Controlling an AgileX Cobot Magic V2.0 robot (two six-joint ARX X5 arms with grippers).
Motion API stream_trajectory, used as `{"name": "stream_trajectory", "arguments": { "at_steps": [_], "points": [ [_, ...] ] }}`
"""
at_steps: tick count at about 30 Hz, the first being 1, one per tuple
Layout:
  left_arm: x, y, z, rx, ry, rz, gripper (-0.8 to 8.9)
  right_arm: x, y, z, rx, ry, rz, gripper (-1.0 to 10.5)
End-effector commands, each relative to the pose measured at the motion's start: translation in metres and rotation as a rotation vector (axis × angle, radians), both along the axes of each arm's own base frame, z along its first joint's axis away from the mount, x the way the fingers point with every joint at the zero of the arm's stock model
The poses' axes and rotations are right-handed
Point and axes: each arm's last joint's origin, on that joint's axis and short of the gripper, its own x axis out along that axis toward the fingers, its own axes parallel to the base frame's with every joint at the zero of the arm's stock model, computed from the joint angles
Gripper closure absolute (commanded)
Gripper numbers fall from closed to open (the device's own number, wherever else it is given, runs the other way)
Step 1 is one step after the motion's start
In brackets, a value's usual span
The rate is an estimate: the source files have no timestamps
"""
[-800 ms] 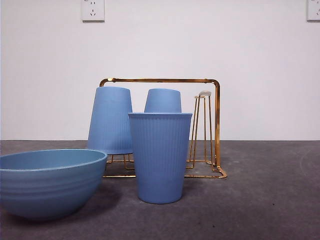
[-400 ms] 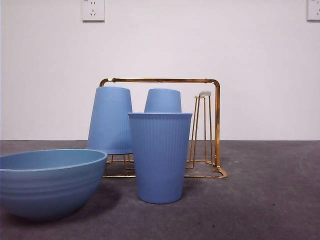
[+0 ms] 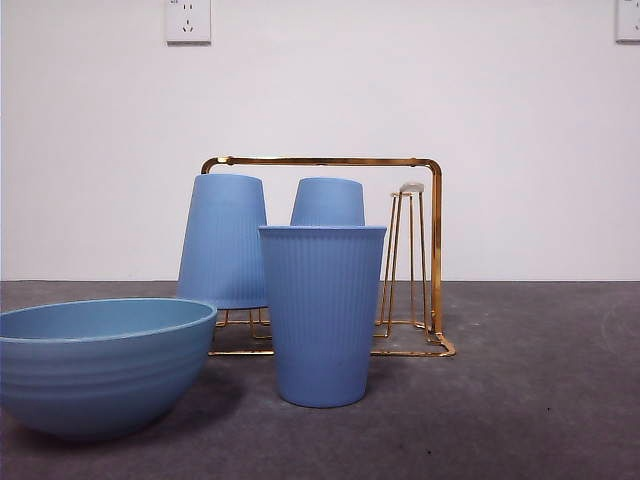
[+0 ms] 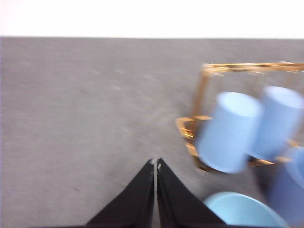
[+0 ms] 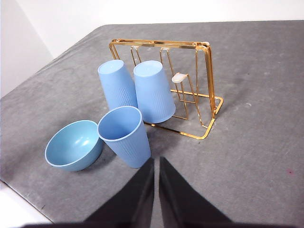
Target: Right arm lift cup from the cupboard, then place it on the right of the bowl
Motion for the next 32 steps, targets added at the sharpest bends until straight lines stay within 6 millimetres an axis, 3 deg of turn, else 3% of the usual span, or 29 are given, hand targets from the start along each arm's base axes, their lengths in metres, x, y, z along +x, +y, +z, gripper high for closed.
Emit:
{"name": "stream_trajectory", "arguments": {
  "at_steps": [1, 7, 14, 15, 32],
  "points": [
    [0.005, 0.005, -0.033, 0.106, -0.084, -0.044, 8.07, -0.001, -0.001, 0.004, 0.003, -0.025, 0.010, 9.3],
    [0.009, 0.018, -0.098, 0.133, -0.145, 0.074, 8.07, -0.001, -0.001, 0.004, 0.003, -0.025, 0.010, 9.3],
    [0.015, 0.024, -0.127, 0.080, -0.234, 0.159, 8.07, -0.001, -0.001, 0.004, 0.004, -0.025, 0.011, 9.3],
    [0.018, 0.028, -0.139, 0.047, -0.214, 0.203, 8.07, -0.001, -0.001, 0.004, 0.004, -0.025, 0.011, 9.3],
    [0.017, 0.028, -0.145, 0.059, -0.156, 0.200, 8.07, -0.001, -0.001, 0.004, 0.004, -0.025, 0.011, 9.3]
  ]
}}
